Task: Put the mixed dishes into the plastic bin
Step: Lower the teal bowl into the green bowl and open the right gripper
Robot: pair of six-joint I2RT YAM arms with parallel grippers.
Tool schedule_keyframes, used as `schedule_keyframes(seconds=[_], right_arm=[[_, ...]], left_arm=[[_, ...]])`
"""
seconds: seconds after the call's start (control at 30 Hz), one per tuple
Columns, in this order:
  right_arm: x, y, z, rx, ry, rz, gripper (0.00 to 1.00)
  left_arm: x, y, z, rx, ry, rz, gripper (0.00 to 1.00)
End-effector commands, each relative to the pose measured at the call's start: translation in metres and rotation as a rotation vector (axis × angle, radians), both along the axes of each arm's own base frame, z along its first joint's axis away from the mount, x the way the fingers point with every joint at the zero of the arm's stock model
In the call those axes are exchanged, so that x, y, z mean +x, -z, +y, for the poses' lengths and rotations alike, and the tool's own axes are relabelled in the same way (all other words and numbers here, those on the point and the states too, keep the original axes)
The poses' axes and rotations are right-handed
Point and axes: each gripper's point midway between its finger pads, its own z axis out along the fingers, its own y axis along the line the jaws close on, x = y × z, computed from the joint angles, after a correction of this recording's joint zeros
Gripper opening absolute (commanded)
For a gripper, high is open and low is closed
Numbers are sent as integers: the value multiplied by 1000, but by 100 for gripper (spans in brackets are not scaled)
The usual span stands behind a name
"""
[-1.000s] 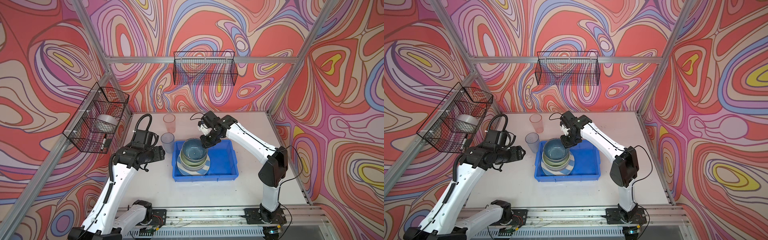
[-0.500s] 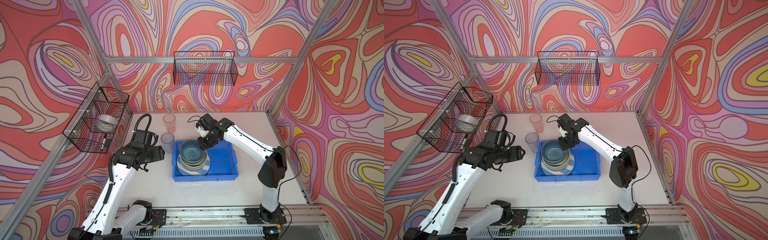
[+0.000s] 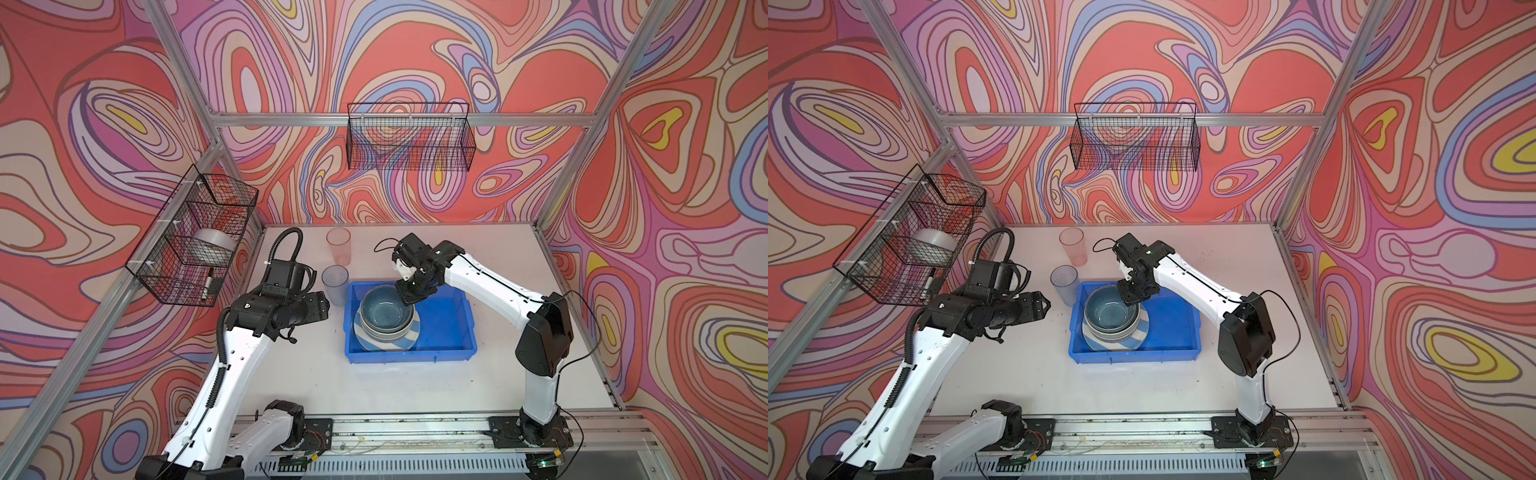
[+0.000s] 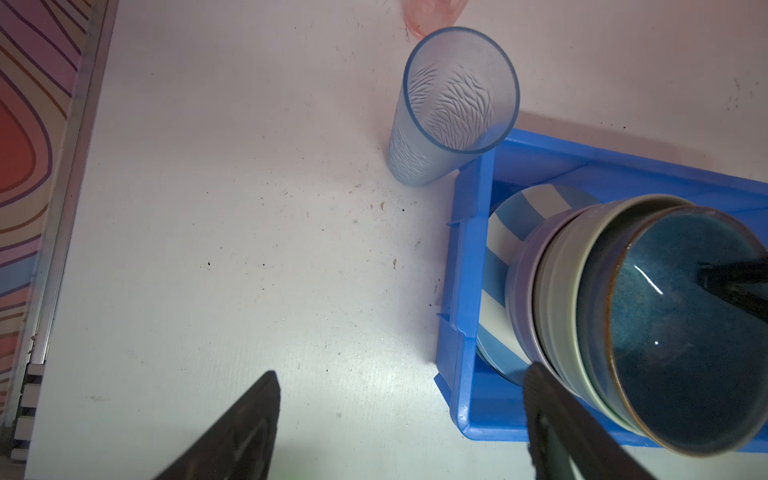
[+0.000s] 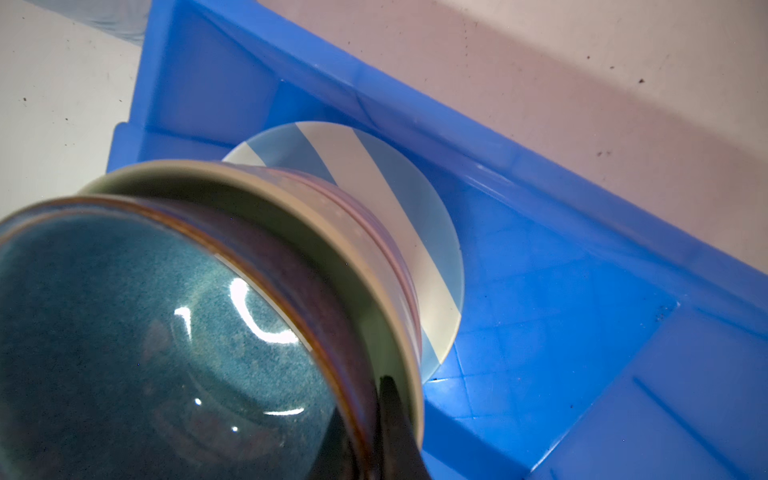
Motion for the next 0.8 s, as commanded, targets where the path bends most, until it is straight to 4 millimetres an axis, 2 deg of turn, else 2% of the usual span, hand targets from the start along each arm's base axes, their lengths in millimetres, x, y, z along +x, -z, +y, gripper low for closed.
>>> schedule_keyframes(seconds=[0.0, 0.23, 0.77], right_arm=[[1, -30, 9, 87, 6, -63, 0], [2, -32, 7, 82, 11, -74, 0], [-1, -44, 5, 91, 19, -94, 22]], left_arm=[[-1, 0, 2, 0, 0, -1, 83], [1, 5, 0, -4, 2, 11, 83], [18, 17, 2, -5, -42, 21, 82]])
